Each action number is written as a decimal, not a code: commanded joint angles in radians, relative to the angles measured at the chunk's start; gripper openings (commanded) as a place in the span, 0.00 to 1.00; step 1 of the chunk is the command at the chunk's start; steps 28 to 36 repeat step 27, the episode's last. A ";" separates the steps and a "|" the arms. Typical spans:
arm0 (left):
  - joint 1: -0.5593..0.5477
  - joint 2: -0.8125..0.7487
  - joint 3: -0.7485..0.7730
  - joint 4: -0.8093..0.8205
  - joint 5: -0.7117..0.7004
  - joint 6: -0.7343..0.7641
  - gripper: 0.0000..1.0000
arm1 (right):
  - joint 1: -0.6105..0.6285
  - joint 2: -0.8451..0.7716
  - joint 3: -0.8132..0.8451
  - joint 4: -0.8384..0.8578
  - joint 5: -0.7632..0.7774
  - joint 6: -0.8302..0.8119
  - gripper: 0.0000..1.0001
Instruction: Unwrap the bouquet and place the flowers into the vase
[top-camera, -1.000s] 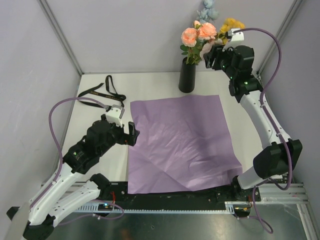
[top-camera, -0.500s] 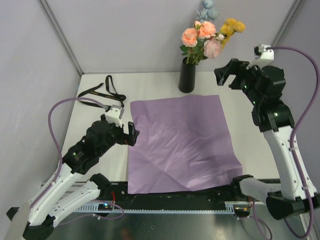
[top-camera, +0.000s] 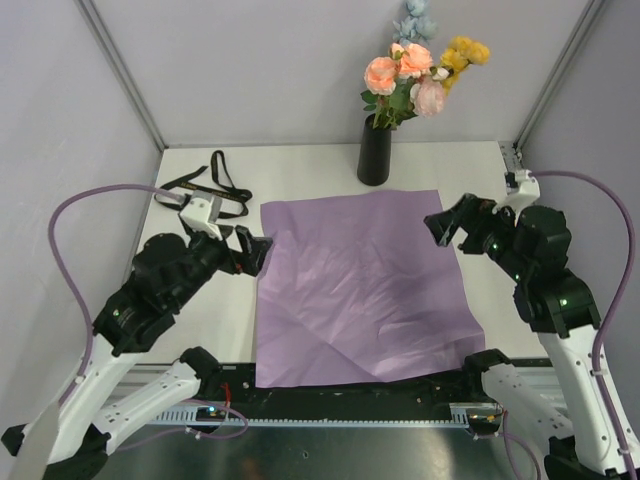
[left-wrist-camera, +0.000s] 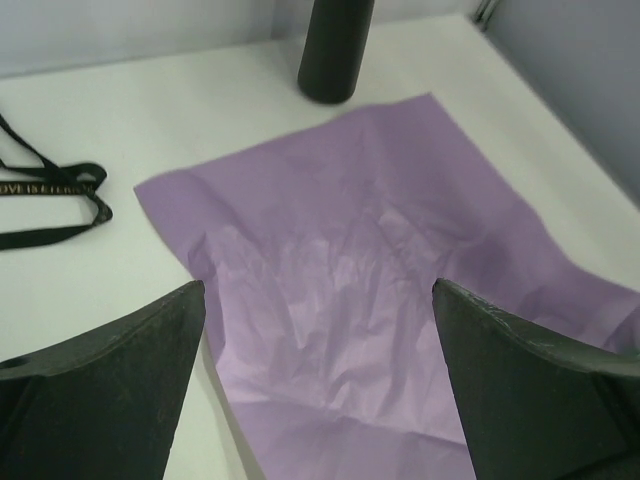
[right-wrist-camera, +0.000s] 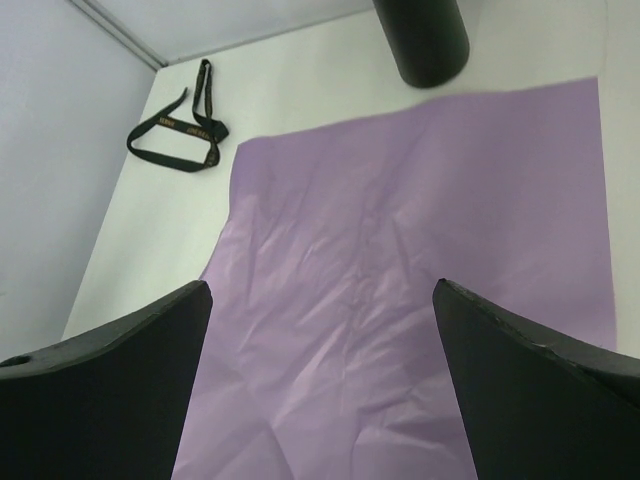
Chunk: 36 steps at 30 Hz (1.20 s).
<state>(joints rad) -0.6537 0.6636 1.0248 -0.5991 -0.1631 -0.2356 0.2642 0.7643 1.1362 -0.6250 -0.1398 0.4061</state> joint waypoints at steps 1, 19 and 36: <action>0.005 -0.030 0.055 0.031 -0.010 0.004 1.00 | 0.008 -0.079 -0.063 -0.076 0.029 0.052 0.99; 0.005 -0.094 -0.072 0.083 -0.057 -0.020 1.00 | 0.007 -0.267 -0.254 0.046 -0.012 0.081 0.99; 0.005 -0.116 -0.086 0.087 -0.070 -0.019 1.00 | 0.008 -0.266 -0.246 0.065 -0.004 0.082 0.99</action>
